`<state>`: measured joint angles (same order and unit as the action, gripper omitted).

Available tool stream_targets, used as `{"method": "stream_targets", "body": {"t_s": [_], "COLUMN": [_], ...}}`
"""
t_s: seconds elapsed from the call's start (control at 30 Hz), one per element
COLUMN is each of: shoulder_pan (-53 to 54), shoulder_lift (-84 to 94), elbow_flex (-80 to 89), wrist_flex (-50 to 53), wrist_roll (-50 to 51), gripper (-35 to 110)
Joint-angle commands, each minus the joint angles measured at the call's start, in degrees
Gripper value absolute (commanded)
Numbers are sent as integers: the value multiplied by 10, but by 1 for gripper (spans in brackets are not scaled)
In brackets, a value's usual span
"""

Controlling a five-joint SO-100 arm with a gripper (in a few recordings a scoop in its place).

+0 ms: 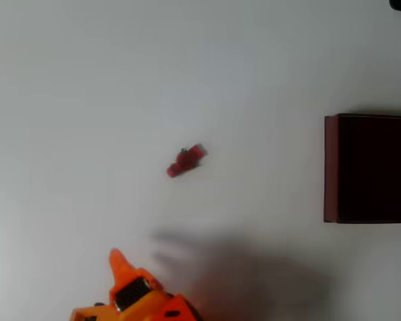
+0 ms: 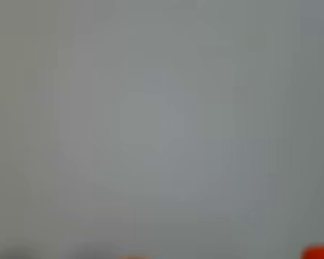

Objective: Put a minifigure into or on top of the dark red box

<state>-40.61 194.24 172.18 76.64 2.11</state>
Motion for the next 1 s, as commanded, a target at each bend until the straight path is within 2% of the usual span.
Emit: {"method": "stream_targets", "body": {"t_s": [0.0,0.17,0.27,0.4,0.8,0.97], "shoulder_pan": [17,25,22,58,183,202], "shoulder_lift": [4,-99,-276,-466,-649,-692], "elbow_flex": [-17,-99,-198,-323,-432,-441], "wrist_flex": [17,-15,-62,-62,-74,-105], "wrist_roll": [-14,-43,-91,-164,-304,-359], "gripper": [22,23,22,21,19,17]}}
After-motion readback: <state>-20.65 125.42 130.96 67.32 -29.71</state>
